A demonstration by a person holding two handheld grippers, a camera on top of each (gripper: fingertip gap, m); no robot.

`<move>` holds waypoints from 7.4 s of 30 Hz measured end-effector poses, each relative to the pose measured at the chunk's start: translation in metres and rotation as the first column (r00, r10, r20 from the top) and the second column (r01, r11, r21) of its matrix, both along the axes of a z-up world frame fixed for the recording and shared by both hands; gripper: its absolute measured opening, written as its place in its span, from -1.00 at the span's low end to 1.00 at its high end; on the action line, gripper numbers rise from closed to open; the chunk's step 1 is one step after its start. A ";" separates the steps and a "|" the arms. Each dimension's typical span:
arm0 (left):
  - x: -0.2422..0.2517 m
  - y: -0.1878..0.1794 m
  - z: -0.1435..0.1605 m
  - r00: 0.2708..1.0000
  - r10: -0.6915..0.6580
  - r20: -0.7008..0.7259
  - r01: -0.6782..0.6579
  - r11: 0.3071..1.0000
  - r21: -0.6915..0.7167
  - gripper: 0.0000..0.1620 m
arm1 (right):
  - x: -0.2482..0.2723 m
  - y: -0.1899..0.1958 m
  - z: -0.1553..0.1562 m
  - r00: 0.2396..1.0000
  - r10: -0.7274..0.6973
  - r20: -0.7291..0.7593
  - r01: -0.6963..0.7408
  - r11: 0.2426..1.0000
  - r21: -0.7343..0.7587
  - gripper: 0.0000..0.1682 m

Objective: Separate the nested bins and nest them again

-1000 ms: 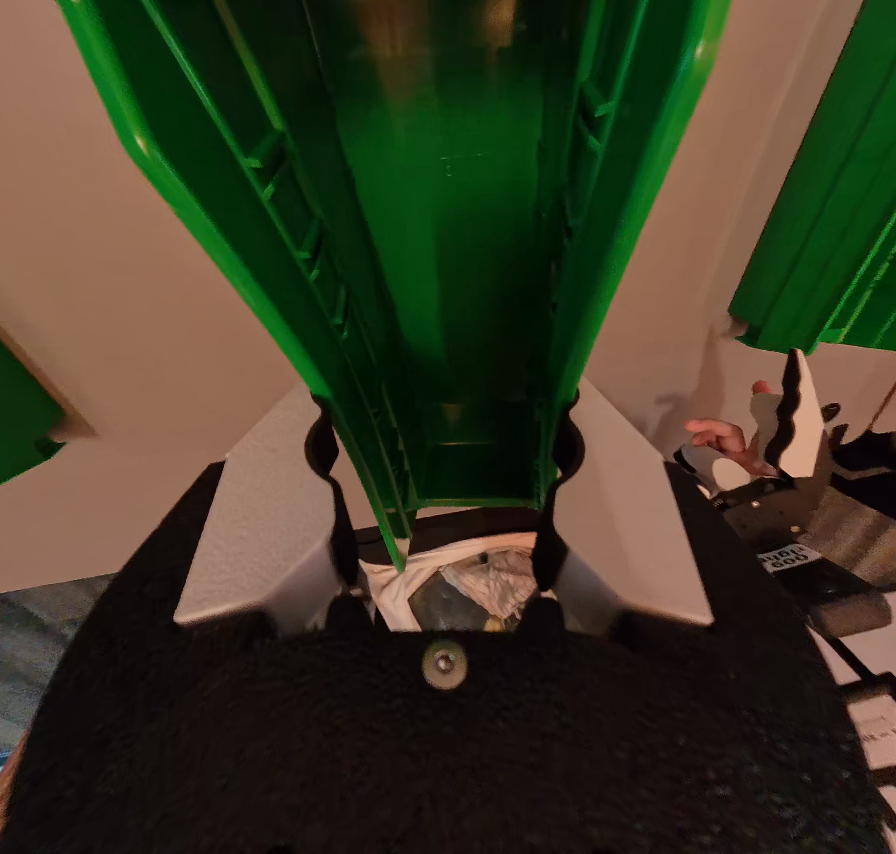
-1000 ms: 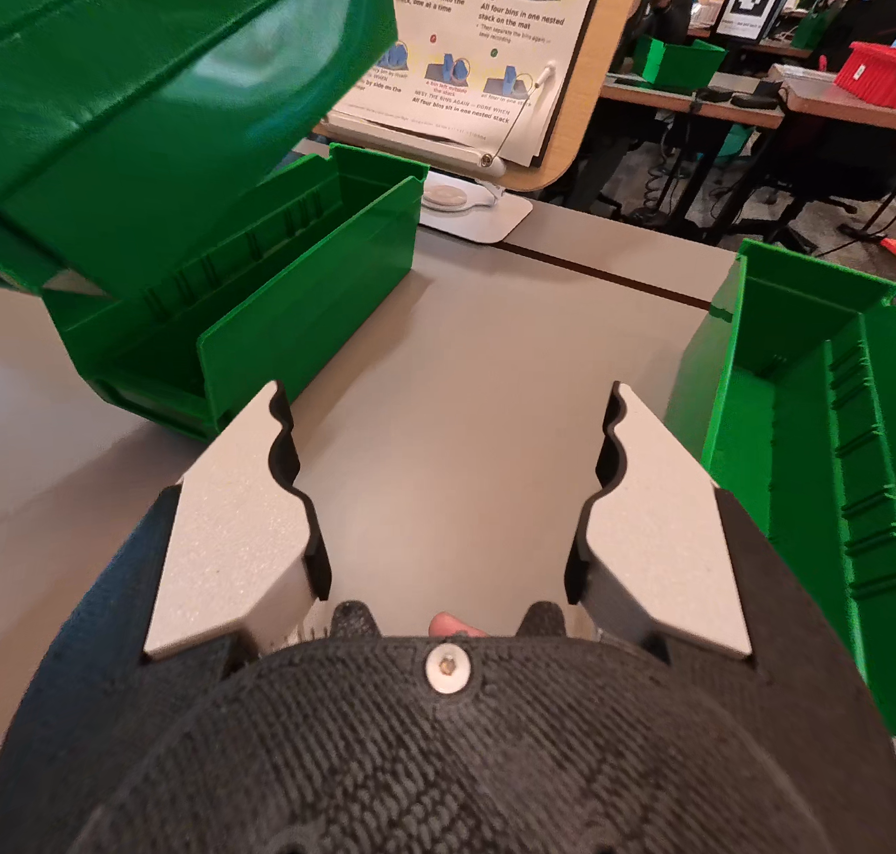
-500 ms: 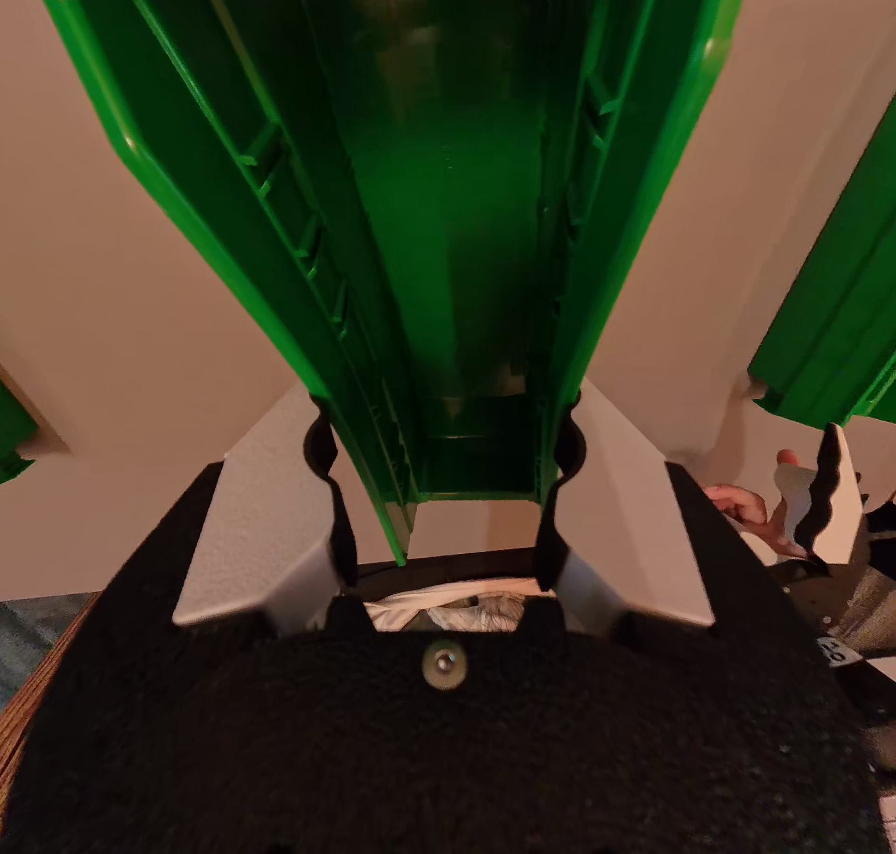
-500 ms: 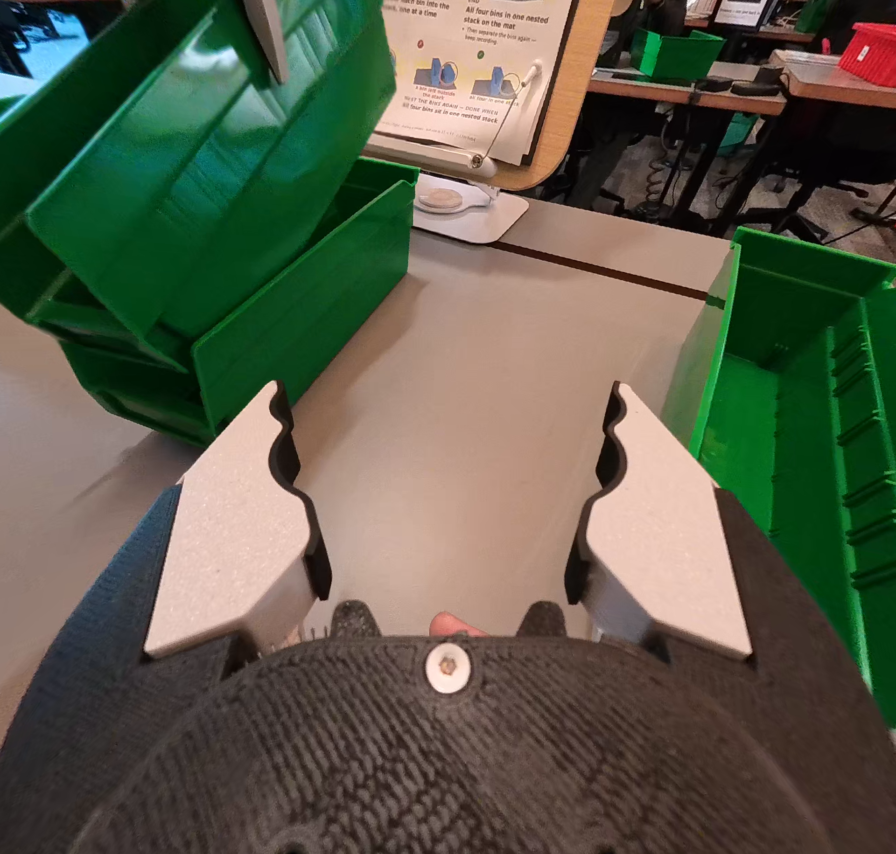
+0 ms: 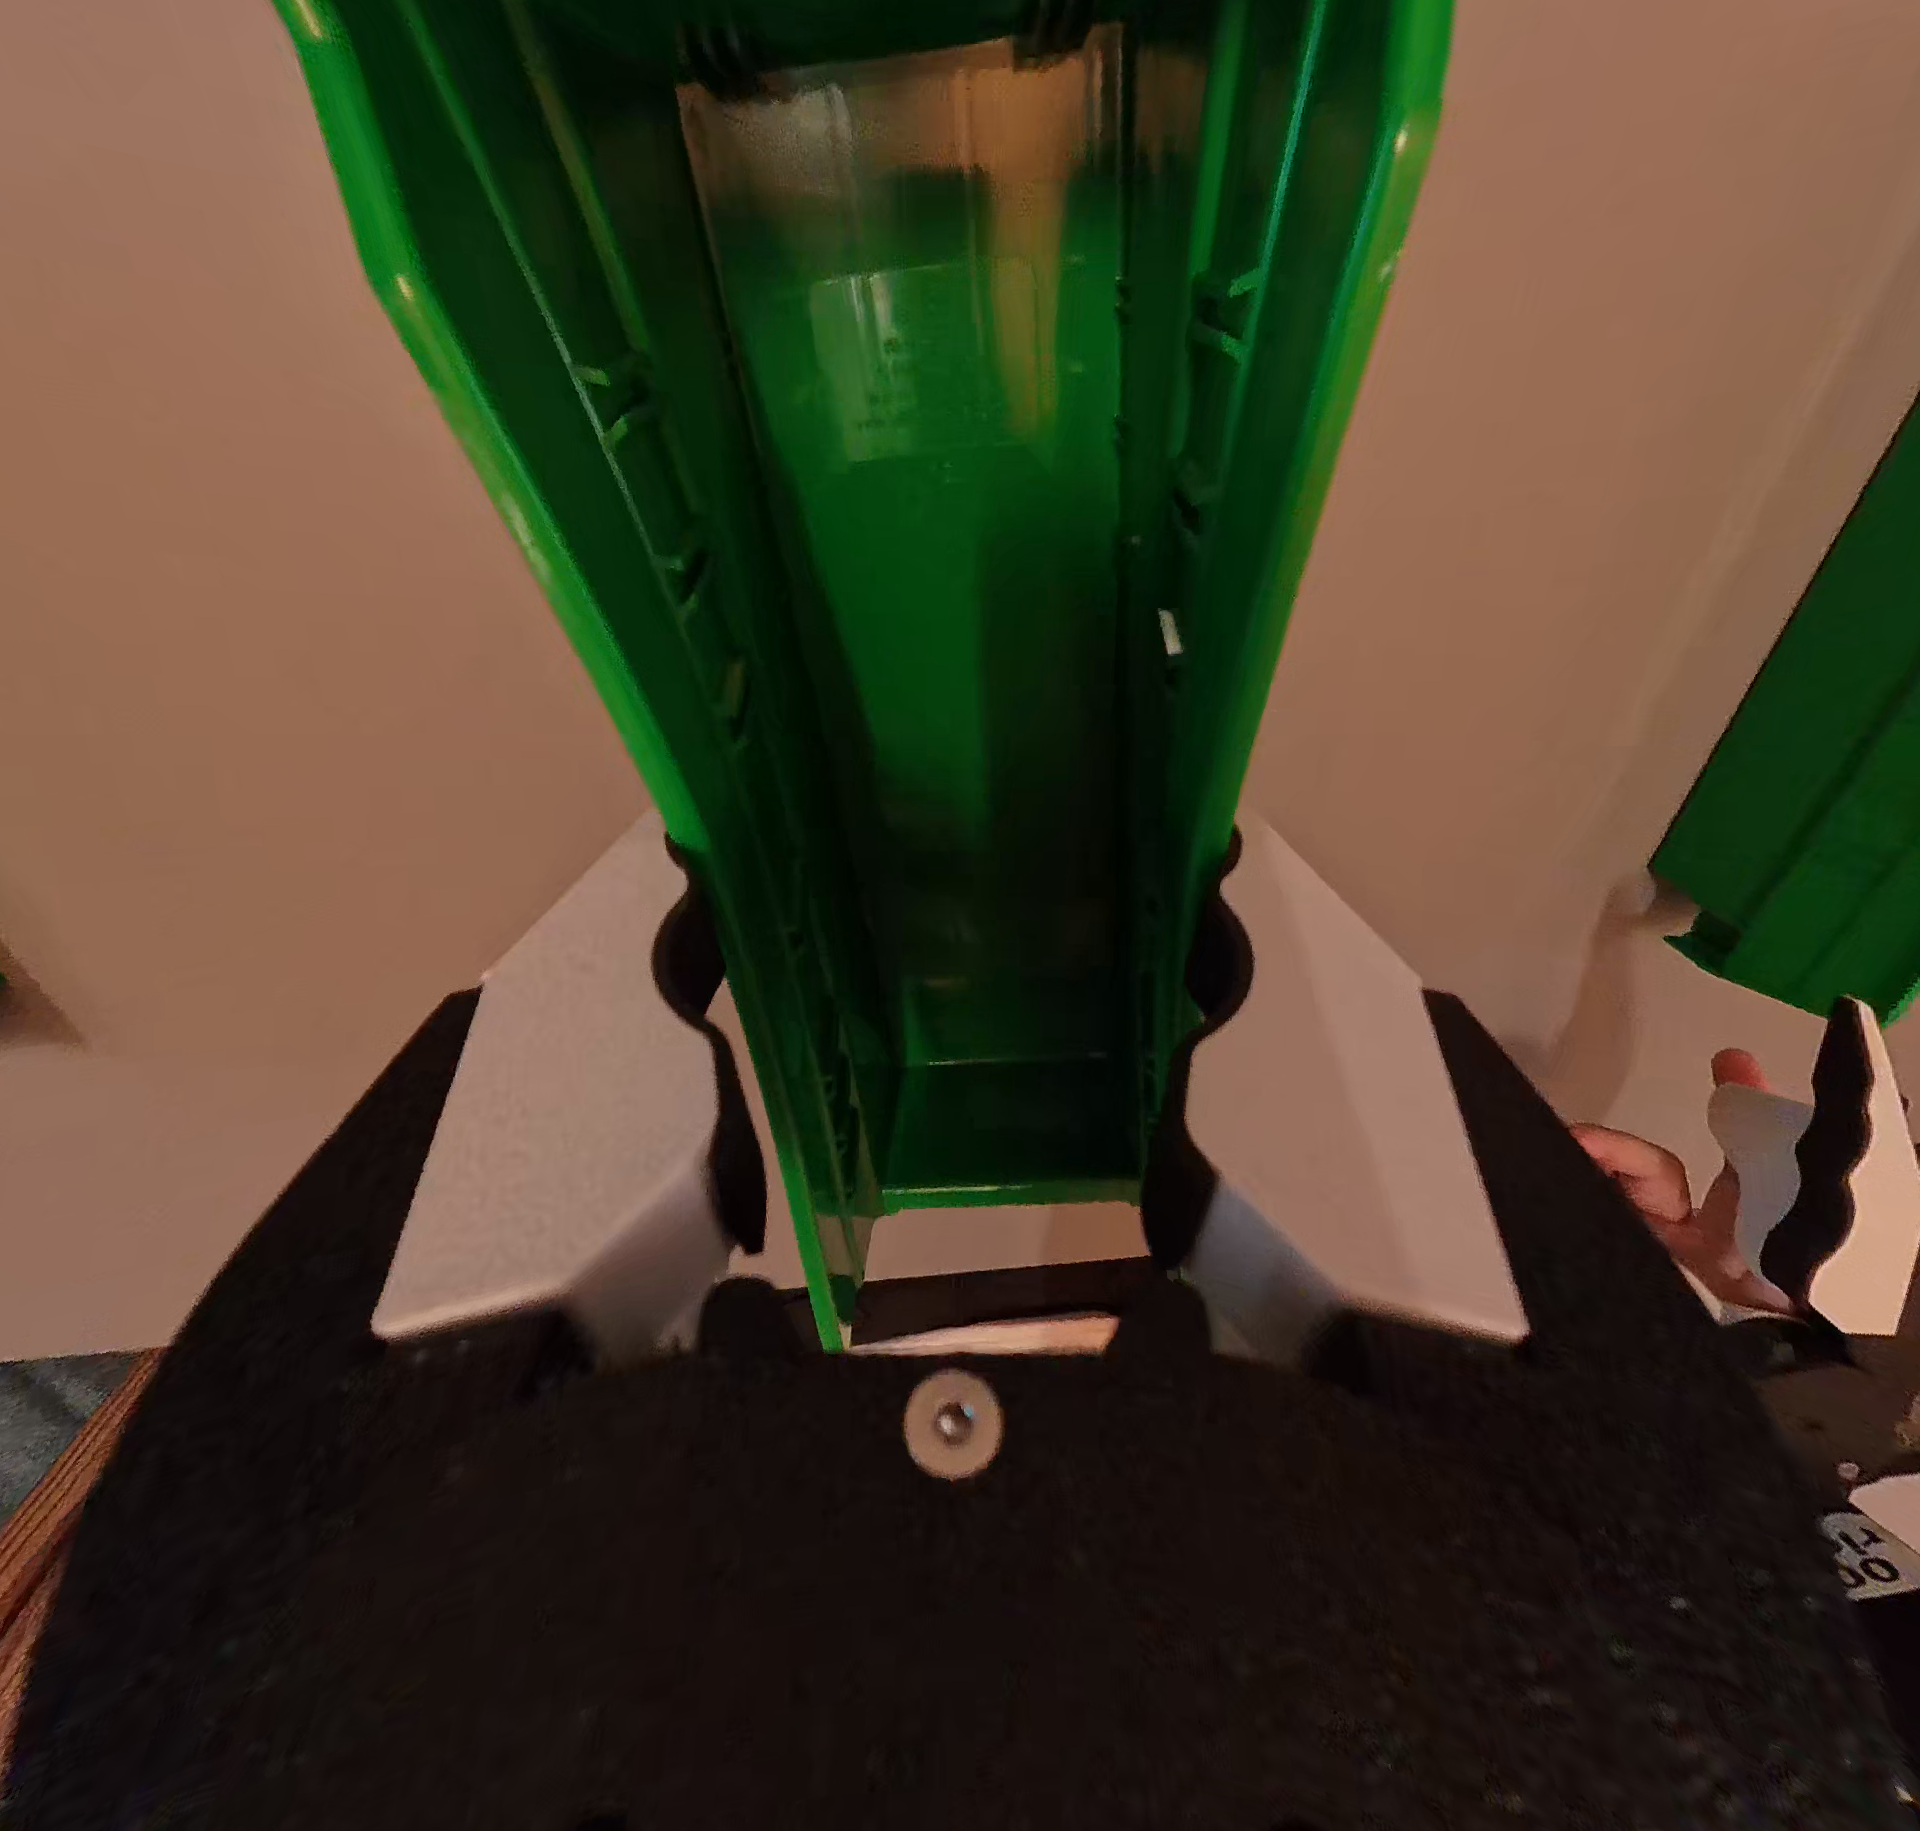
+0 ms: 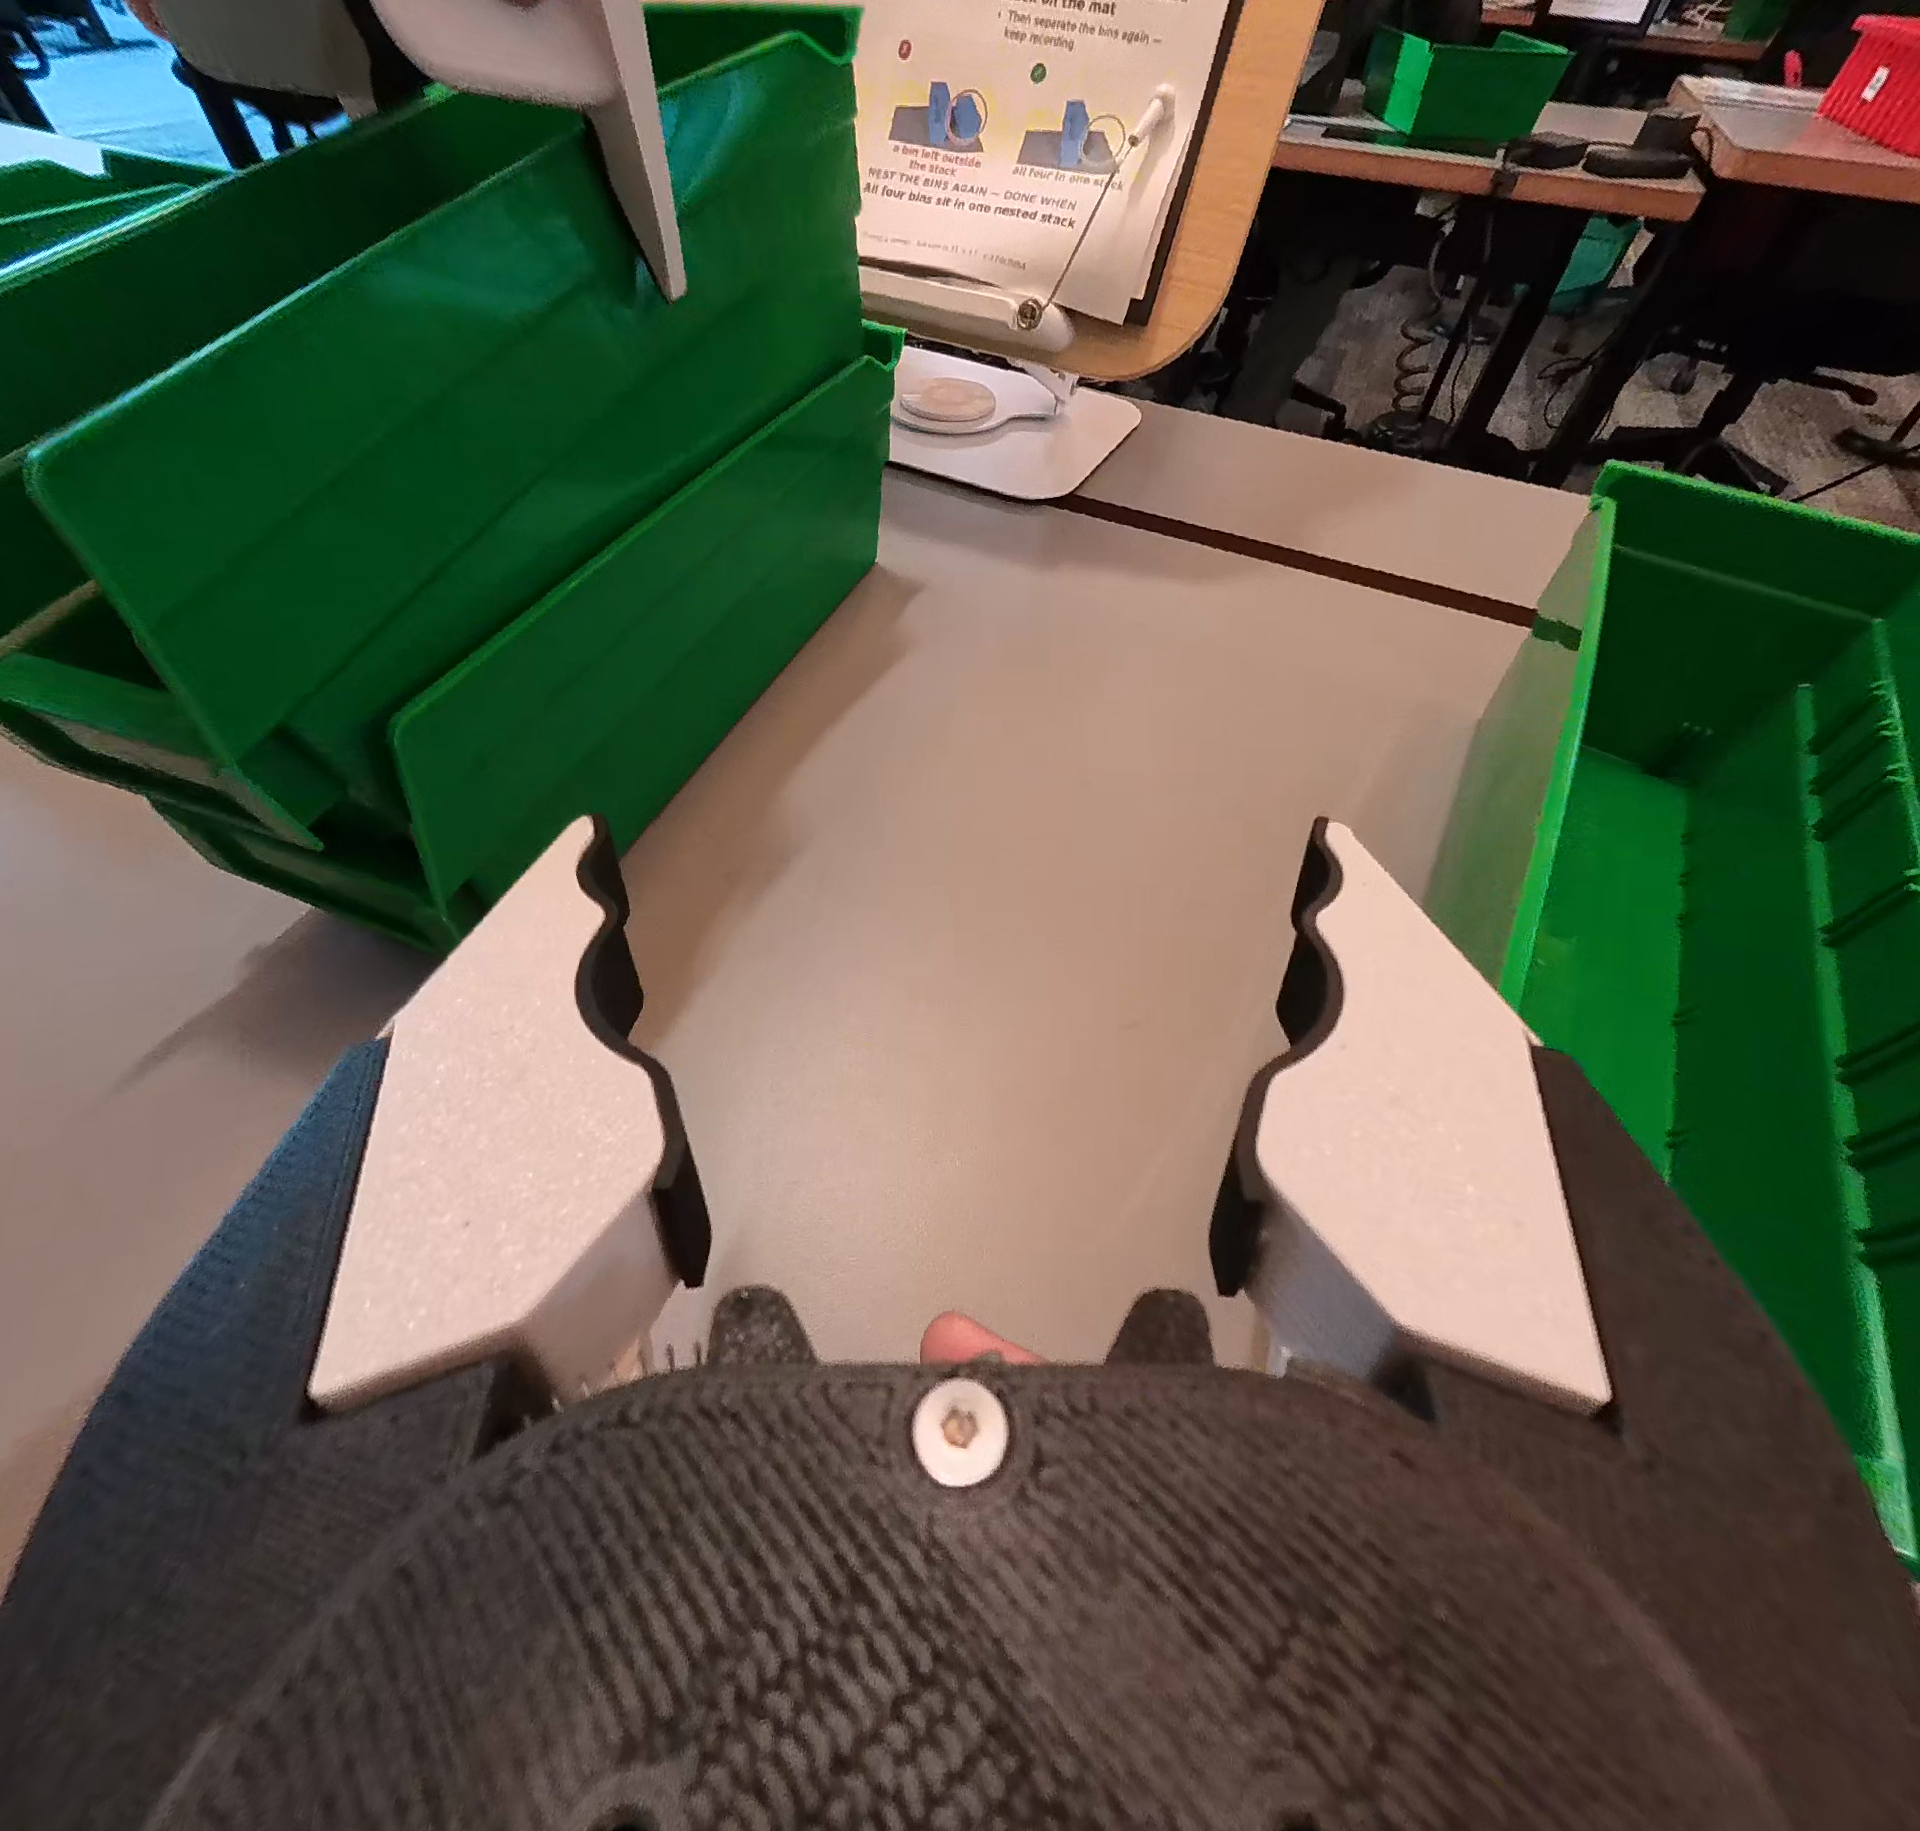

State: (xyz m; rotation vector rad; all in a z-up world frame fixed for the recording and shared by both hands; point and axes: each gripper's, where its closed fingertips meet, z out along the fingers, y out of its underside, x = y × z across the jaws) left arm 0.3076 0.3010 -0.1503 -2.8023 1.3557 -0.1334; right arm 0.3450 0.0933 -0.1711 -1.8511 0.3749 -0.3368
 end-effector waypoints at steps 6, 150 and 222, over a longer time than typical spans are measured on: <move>0.005 0.003 -0.004 1.000 0.004 0.030 -0.005 1.000 0.011 0.12 | -0.002 0.003 -0.003 1.000 0.005 0.003 -0.005 1.000 -0.013 0.50; -0.038 0.043 0.003 0.920 -0.251 0.301 0.209 0.964 0.165 -0.35 | 0.002 0.008 -0.037 1.000 -0.003 0.016 0.005 0.989 -0.145 0.46; -0.256 0.324 -0.060 0.996 0.084 -0.016 -0.084 0.996 0.027 0.19 | 0.005 0.014 -0.073 0.999 0.007 -0.034 -0.015 0.972 -0.236 0.50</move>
